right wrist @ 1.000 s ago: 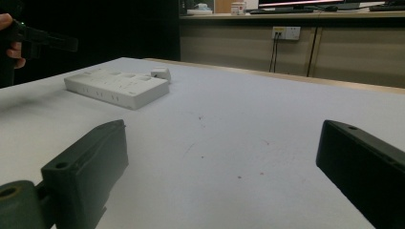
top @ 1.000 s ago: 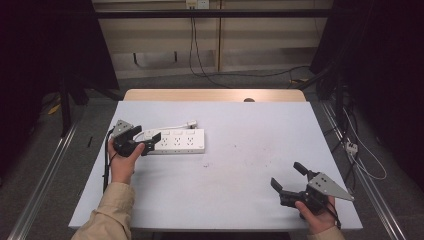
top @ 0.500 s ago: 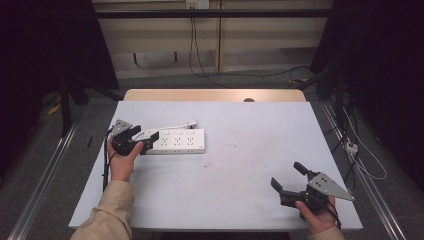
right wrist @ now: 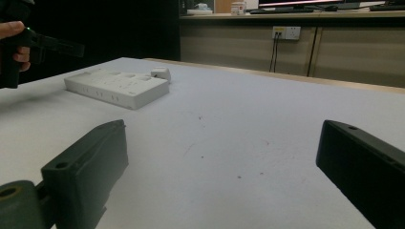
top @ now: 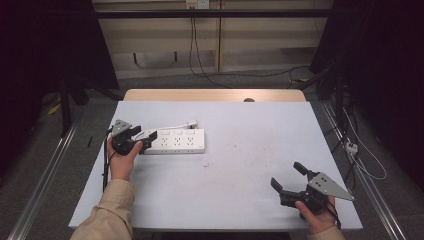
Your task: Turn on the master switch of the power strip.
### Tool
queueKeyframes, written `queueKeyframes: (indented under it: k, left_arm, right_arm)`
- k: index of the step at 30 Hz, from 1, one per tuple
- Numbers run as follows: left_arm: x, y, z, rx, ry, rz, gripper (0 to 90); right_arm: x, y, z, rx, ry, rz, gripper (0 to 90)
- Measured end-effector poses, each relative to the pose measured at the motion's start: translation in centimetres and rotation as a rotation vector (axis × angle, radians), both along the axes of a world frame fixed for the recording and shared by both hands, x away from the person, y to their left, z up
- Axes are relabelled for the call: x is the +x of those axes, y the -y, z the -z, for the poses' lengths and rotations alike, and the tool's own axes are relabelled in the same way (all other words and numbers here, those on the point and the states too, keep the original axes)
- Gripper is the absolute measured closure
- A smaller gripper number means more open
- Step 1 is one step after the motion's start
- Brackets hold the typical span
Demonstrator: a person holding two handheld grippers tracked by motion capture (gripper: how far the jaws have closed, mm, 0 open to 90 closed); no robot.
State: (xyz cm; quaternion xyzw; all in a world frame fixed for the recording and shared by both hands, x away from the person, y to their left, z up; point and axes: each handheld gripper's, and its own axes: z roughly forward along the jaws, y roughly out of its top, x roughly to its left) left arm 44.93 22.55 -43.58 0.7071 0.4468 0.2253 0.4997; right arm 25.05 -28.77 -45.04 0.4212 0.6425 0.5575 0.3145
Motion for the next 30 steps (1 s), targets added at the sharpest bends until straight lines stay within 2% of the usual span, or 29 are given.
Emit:
queueKeyframes:
  k: [7, 19, 24, 30]
  left_arm:
    - [0.2, -0.2, 0.2, 0.014, -0.018, -0.017, 37.9]
    - [0.5, -0.4, 0.6, 0.001, -0.047, -0.036, 54.9]
    - [0.8, -0.4, 0.4, 0.019, -0.071, -0.021, 63.1]
    - [1.2, -0.1, -0.2, 0.019, -0.063, -0.008, 67.0]
  right_arm:
    - [0.0, 0.0, 0.0, 0.000, 0.001, -0.002, 3.2]
    - [0.1, 0.0, 0.0, 0.002, 0.001, -0.005, 3.2]
    - [0.1, 0.0, 0.0, 0.002, 0.002, -0.006, 3.2]
    - [0.1, 0.0, 0.0, 0.007, -0.001, -0.005, 3.2]
